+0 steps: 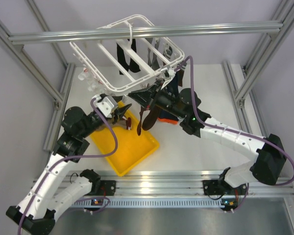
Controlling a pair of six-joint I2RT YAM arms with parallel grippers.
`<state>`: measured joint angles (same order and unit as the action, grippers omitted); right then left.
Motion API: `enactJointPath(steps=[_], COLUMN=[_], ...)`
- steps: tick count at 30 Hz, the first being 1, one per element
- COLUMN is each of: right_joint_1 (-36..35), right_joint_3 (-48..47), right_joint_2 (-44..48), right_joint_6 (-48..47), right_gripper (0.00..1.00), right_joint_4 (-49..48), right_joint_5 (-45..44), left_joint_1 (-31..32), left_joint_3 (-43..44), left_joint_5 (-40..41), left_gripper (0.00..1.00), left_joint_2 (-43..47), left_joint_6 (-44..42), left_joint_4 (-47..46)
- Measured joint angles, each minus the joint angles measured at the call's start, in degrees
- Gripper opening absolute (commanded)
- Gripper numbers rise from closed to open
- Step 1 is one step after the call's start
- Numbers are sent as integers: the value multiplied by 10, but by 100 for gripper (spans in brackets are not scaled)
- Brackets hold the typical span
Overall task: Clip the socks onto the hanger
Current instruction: Open the clamp at the hanger.
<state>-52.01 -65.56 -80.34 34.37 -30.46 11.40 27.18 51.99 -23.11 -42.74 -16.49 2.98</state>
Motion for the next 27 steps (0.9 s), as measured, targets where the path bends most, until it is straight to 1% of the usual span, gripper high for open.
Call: enactJointPath(steps=[5, 11, 16, 18, 19, 22, 23, 25, 26, 27], right_joint_1=[0, 0, 0, 0, 0, 2, 2, 3, 3, 3], right_joint_3=[-3, -6, -6, -6, -6, -6, -6, -6, -6, -6], right_joint_2=[0, 0, 0, 0, 0, 0, 0, 0, 0, 0], right_joint_6=[13, 19, 19, 19, 18, 17, 17, 17, 19, 21], right_gripper=[0, 0, 0, 0, 0, 1, 10, 29, 44, 50], right_joint_4=[-1, -2, -2, -2, -2, -1, 0, 0, 0, 0], right_joint_5=[2, 5, 8, 9, 9, 8, 8, 12, 15, 20], left_joint_1=[0, 1, 2, 1, 2, 1, 1, 2, 2, 2], left_joint_3=[0, -1, -1, -1, -1, -1, -1, -1, -1, -1], left_joint_5=[10, 29, 40, 44, 44, 45, 45, 45, 46, 46], left_gripper=[45, 38, 35, 29, 20, 4, 0, 0, 0, 0], left_joint_2=[4, 6, 5, 3, 2, -4, -5, -7, -7, -8], left_joint_6=[1, 3, 7, 16, 19, 29, 31, 33, 34, 35], left_joint_4=[16, 17, 13, 9, 8, 5, 5, 5, 5, 5])
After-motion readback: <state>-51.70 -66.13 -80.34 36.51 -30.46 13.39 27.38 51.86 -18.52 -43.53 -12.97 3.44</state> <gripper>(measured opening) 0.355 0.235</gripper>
